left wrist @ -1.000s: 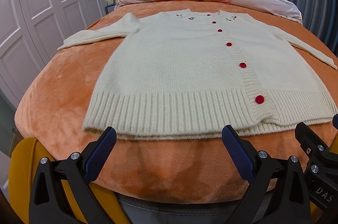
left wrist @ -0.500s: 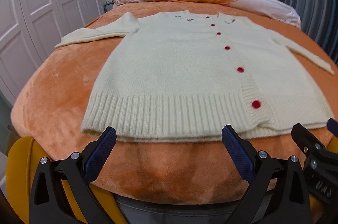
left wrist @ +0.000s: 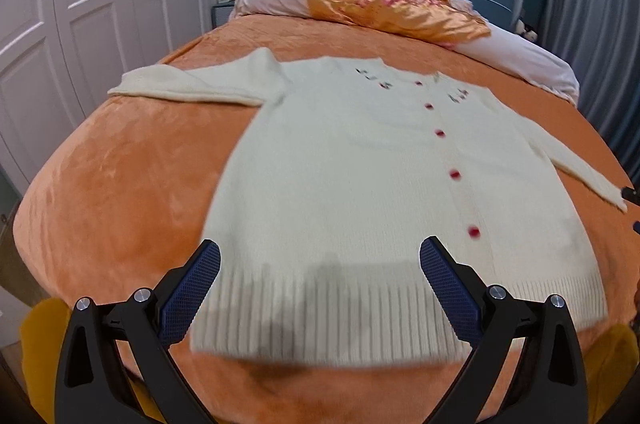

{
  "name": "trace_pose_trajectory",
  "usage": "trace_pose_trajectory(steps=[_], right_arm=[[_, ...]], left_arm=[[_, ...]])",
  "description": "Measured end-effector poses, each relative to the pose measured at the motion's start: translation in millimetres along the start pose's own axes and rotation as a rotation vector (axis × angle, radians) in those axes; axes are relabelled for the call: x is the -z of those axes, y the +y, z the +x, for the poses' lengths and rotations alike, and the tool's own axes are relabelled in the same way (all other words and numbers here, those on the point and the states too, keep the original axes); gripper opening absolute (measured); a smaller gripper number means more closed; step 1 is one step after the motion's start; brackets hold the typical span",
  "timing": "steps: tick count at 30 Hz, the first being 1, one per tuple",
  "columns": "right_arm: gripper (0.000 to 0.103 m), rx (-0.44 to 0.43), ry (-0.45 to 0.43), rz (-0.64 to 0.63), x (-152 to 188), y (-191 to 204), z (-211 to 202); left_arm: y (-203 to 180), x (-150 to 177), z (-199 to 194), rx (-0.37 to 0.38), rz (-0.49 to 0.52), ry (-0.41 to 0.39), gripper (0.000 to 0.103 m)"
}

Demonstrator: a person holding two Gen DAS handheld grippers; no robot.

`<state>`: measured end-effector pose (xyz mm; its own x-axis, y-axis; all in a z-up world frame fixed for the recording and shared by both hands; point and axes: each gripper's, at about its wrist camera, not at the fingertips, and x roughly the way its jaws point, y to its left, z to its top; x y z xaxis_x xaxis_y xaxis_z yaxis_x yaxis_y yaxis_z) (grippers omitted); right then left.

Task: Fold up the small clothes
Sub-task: 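Grasp a cardigan sleeve cuff with the right tool and fold it across the body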

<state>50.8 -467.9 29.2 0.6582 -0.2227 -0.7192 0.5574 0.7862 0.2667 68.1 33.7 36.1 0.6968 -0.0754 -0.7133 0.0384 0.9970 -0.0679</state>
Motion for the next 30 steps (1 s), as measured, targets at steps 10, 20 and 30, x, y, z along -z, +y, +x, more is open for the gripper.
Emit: trace_pose_trajectory(steps=[10, 20, 30], right_arm=[[0.098, 0.098, -0.007, 0.372, -78.8, -130.1, 83.2], [0.039, 0.113, -0.021, 0.482, -116.8, -149.0, 127.6], [0.009, -0.343, -0.154, 0.159, -166.3, 51.9, 81.6]], left_arm=[[8.2, -42.7, 43.3, -0.09, -0.059, 0.041, 0.098], [9.2, -58.5, 71.7, -0.122, -0.047, 0.062, 0.098], [19.2, -75.4, 84.0, -0.124, -0.08, 0.03, 0.098]])
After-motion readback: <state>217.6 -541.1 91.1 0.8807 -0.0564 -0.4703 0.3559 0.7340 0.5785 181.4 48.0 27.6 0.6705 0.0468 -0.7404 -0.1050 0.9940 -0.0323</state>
